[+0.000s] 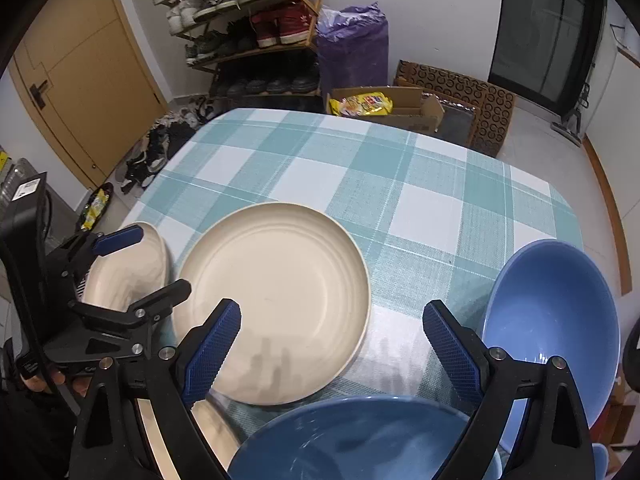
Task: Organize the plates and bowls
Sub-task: 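Move both tools forward and down toward the largest cream plate's rim, then close the left gripper on the cream plate rim while the right gripper grips its rim too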
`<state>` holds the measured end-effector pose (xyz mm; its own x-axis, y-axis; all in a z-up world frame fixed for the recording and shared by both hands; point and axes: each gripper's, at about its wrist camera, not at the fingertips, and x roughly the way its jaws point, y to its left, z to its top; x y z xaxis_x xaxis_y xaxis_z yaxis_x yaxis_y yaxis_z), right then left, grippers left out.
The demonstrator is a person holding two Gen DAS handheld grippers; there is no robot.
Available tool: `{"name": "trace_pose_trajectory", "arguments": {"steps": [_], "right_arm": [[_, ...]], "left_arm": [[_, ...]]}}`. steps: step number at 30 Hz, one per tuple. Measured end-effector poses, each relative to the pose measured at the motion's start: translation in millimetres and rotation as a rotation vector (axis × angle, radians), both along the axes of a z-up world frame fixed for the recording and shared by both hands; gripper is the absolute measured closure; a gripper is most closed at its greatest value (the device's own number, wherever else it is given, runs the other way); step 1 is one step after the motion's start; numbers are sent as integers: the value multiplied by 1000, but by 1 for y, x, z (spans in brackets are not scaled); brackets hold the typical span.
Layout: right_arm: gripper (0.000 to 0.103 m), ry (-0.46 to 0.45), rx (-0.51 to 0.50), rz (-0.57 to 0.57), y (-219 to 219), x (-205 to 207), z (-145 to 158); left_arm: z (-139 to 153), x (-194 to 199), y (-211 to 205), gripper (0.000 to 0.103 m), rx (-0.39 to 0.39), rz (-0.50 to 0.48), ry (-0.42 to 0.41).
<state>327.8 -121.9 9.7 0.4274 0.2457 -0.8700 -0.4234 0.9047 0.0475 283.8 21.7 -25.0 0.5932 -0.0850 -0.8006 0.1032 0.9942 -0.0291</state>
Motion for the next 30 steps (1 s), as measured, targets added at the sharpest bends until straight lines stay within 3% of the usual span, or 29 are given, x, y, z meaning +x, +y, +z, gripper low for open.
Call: {"name": "trace_pose_trajectory", "arguments": {"steps": [1,10,30], "right_arm": [[9,6,1,-3,0,3,-2],[13,56,-10,-1,2,13,-16],[30,202,-75,10,14,32,-52]], "left_arm": [[-1,1,0,25,-4,-8,5],[-12,5,1,41,-23,-28,41],[-35,12,0,52,-8,-13,172]]}}
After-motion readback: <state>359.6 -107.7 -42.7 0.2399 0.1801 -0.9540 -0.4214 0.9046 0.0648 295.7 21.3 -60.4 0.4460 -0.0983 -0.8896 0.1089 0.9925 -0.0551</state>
